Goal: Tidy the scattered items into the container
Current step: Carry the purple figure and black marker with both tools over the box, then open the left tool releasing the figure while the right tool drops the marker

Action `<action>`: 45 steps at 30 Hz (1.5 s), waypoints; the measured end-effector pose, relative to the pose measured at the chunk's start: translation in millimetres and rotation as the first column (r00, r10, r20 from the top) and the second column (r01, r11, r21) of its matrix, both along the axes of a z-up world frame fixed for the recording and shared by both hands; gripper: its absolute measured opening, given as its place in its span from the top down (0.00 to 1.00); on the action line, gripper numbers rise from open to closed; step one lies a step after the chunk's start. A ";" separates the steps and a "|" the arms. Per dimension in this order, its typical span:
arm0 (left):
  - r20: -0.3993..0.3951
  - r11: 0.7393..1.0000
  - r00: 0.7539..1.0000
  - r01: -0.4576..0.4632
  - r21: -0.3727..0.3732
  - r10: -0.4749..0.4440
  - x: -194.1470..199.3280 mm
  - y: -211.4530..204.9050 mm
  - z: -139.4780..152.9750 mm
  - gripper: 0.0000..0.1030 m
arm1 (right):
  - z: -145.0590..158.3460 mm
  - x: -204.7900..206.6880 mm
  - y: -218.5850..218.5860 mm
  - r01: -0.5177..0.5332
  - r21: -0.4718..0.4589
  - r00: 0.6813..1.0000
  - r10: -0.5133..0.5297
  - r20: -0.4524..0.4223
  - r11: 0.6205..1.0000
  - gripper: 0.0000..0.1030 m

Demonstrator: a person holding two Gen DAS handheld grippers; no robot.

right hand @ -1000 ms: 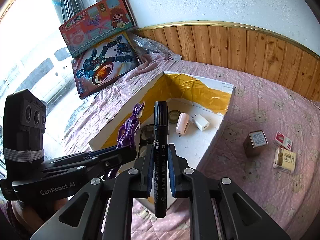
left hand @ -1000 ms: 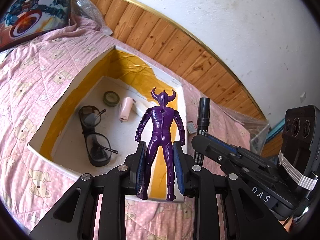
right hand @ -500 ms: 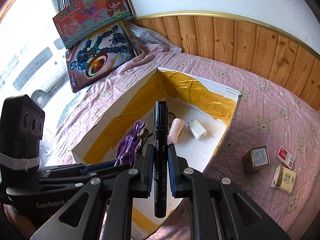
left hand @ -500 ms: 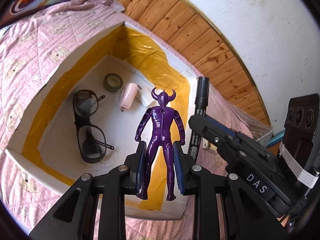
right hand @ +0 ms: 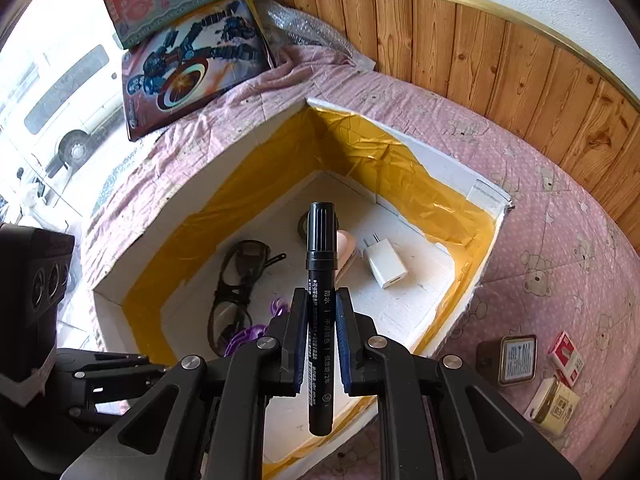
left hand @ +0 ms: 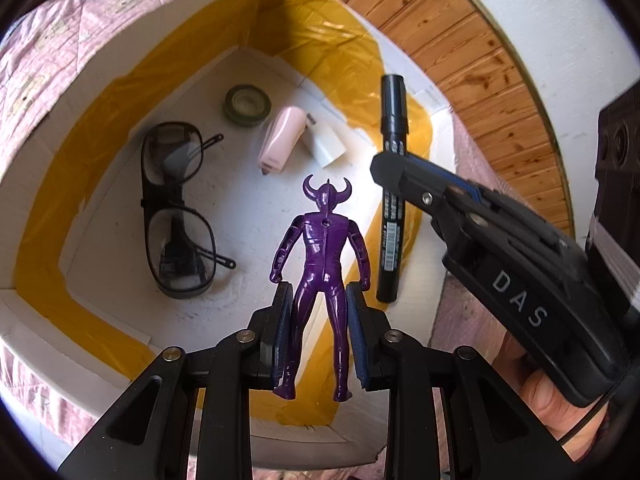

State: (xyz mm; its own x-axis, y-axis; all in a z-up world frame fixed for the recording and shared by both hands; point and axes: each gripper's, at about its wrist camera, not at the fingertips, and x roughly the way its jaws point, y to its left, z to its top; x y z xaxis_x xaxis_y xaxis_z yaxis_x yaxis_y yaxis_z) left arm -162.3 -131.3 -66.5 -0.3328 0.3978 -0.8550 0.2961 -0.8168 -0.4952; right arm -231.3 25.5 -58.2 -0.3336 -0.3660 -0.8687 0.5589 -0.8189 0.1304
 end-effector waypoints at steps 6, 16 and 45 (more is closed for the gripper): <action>0.047 1.000 0.999 0.018 -0.017 -0.018 -4.6 7.2 -10.2 0.73 | -19.3 -11.5 -5.6 -0.036 0.057 0.999 0.034 0.039 0.998 0.86; 0.059 0.998 0.997 0.058 -0.017 -0.057 -9.3 11.9 -14.2 0.59 | -30.6 -20.8 -12.0 -0.041 0.093 0.998 0.036 0.055 0.995 0.83; -0.053 0.990 0.997 0.054 -0.128 -0.062 11.3 11.4 14.7 0.58 | -7.3 0.8 -8.4 -0.026 0.054 0.999 0.024 0.032 0.998 0.83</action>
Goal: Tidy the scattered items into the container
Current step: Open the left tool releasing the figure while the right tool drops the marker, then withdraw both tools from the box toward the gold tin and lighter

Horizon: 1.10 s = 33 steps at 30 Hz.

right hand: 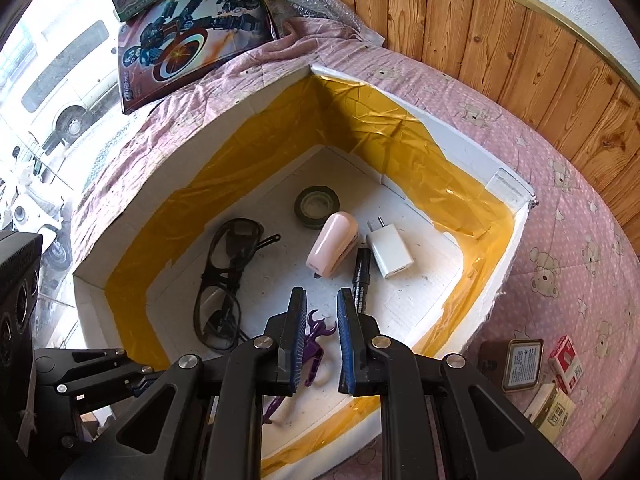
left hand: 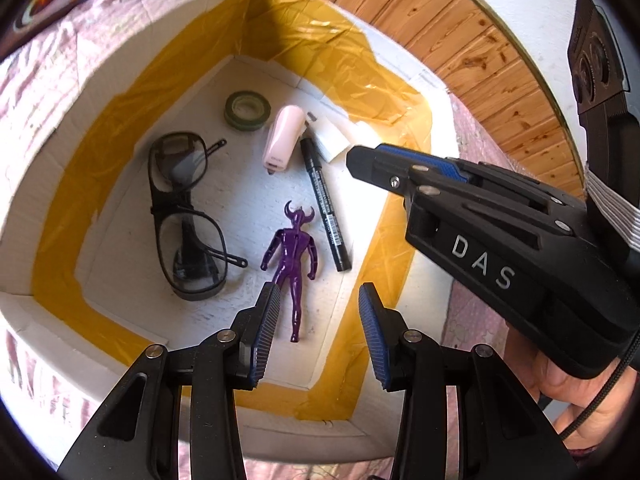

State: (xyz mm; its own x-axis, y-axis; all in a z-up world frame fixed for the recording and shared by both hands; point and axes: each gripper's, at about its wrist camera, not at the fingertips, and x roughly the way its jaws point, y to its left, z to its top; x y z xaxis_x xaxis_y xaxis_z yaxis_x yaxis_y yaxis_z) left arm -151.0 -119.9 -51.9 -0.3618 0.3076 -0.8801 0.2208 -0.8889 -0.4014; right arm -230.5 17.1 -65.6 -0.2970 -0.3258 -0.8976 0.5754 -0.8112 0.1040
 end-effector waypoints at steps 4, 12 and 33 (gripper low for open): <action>-0.052 0.999 0.998 0.014 -0.052 -0.017 9.9 5.2 14.2 0.58 | 11.4 13.1 3.9 0.004 -0.024 1.000 -0.004 -0.017 1.000 0.83; -0.188 0.993 0.982 0.012 -0.120 -0.035 35.7 12.3 43.3 0.58 | 35.6 49.4 22.8 0.032 -0.140 0.997 -0.041 -0.064 0.990 0.82; -0.389 0.958 0.897 0.106 -0.267 -0.207 100.4 69.0 81.6 0.58 | 58.0 141.7 96.4 0.161 -0.378 0.959 -0.235 -0.156 0.912 0.79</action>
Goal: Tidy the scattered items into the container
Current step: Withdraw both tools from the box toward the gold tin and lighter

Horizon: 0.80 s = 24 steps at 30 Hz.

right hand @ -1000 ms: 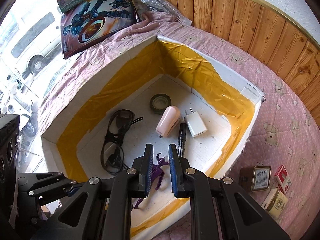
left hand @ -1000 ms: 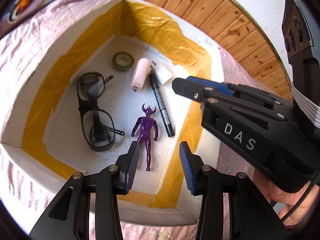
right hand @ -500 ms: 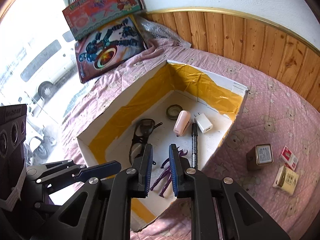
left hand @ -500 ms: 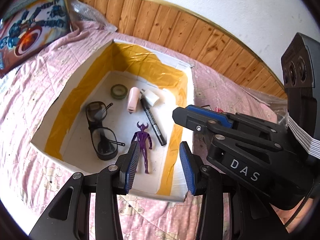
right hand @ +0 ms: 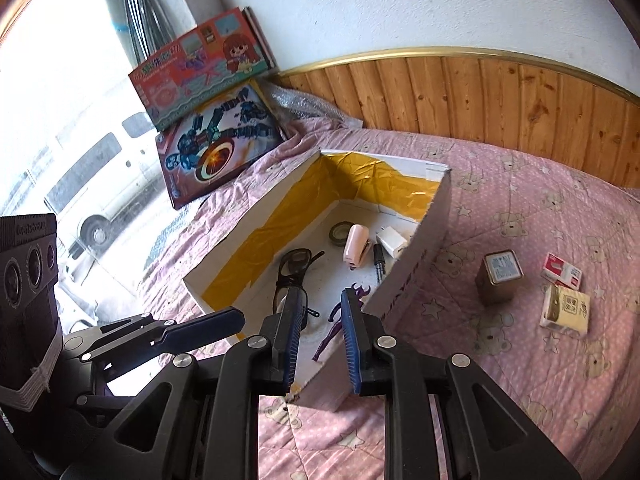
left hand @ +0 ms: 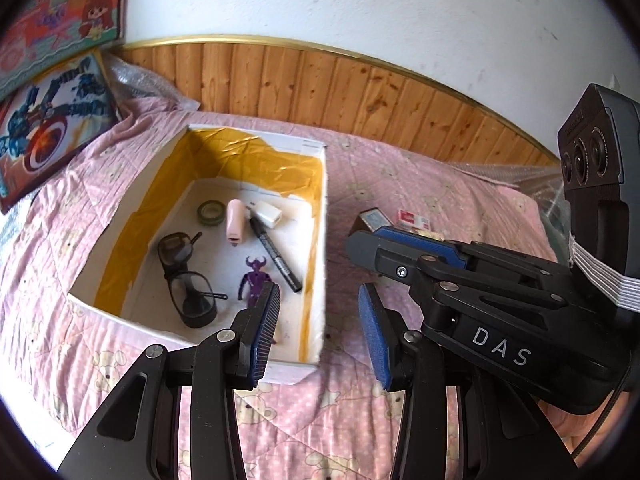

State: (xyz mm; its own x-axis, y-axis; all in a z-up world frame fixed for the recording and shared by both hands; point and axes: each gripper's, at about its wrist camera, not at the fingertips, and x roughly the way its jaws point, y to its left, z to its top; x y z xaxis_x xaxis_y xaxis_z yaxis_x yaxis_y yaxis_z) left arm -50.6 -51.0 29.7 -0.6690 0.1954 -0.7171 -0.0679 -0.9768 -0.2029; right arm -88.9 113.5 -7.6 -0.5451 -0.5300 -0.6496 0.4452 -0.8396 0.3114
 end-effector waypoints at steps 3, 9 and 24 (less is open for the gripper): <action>0.003 0.999 0.999 0.042 -0.019 -0.042 5.7 17.2 -2.0 0.58 | -4.2 12.6 17.9 0.044 -0.026 0.999 -0.044 0.002 0.999 0.78; 0.041 0.988 0.989 0.144 -0.057 -0.141 13.5 53.4 -12.4 0.58 | -22.4 34.0 60.3 0.137 -0.077 0.990 -0.134 0.041 0.988 0.76; 0.140 0.975 0.968 0.217 -0.056 -0.207 -20.6 98.5 -38.7 0.53 | -101.7 65.5 149.2 0.317 0.004 0.935 -0.313 0.169 0.949 0.75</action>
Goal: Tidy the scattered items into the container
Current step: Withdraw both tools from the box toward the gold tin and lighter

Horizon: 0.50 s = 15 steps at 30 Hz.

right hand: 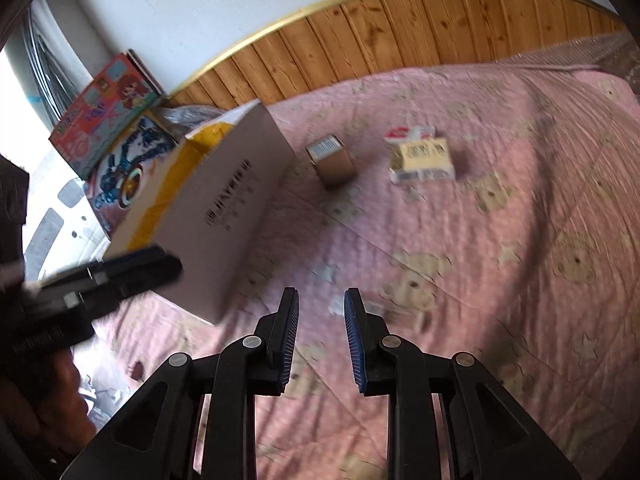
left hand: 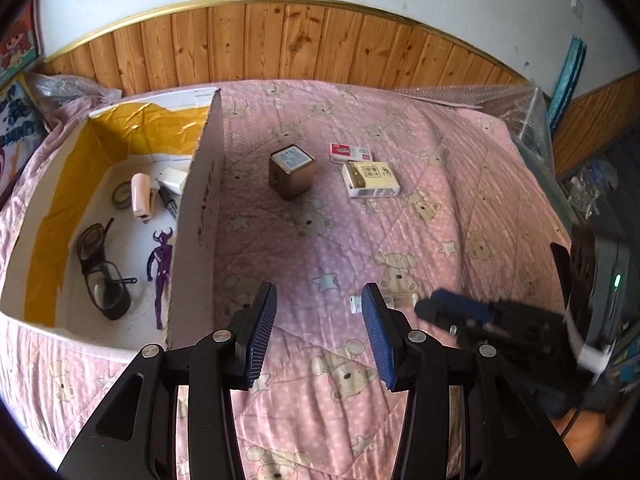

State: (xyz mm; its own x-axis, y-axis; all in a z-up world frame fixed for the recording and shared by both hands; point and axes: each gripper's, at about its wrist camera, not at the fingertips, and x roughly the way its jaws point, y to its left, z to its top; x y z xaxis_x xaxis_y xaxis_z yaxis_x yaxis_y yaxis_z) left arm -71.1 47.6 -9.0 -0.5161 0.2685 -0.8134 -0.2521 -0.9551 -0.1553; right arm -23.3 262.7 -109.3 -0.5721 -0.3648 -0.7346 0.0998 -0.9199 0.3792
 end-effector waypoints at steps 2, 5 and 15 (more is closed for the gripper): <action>0.017 1.000 1.000 0.005 0.010 -0.005 -12.9 7.2 -1.7 0.52 | -11.3 2.1 5.4 0.005 0.019 1.000 -0.006 0.016 1.000 0.73; 0.042 1.000 0.999 0.005 0.020 -0.006 -31.8 15.8 -5.8 0.51 | -23.6 2.1 9.9 0.007 0.062 0.999 -0.010 0.033 0.998 0.65; 0.107 0.996 0.991 -0.085 0.014 0.083 -124.3 31.9 -18.8 0.48 | -33.1 -13.4 -7.4 -0.150 0.234 0.988 0.151 0.015 0.961 0.50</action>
